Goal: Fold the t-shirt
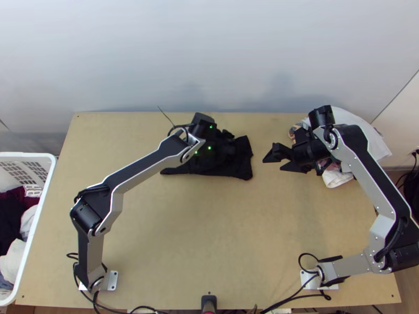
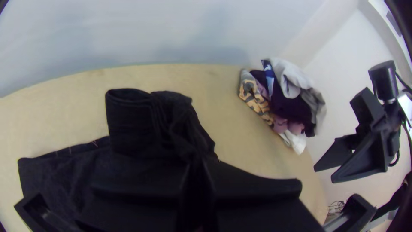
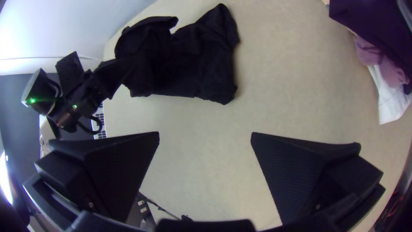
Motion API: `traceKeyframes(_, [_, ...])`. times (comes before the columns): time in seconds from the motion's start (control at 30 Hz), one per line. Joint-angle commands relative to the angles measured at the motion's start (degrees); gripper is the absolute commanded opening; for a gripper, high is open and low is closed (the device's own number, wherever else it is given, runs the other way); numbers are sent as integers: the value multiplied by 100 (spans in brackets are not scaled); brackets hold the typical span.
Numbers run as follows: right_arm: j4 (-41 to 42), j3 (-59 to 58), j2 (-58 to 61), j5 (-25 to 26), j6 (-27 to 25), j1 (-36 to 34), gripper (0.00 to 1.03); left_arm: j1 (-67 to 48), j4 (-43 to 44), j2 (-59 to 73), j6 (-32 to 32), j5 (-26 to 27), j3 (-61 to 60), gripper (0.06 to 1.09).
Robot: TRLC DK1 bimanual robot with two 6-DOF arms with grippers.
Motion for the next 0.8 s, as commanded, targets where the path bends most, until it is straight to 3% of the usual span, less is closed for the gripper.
traceKeyframes(0.0, [10, -17, 27, 0, -2, -7, 99, 196, -104, 102, -28, -43, 387, 9])
traceKeyframes(0.53, [1, 89, -8, 0, 16, -77, 99, -261, -104, 937, 78, -96, 360, 10])
traceKeyframes(0.57, [1, 80, -8, 0, 16, -77, 99, -278, -78, 955, 69, -96, 378, 16])
traceKeyframes(0.67, [1, 54, -8, 0, 16, -59, 99, -349, -60, 964, 60, -96, 606, 81])
traceKeyframes(0.73, [1, 45, -8, 0, 7, -51, 99, -340, -130, 893, 25, -87, 861, 105])
traceKeyframes(0.77, [1, 27, -8, 0, 7, -42, 99, -322, -218, 823, 8, -87, 1028, 105])
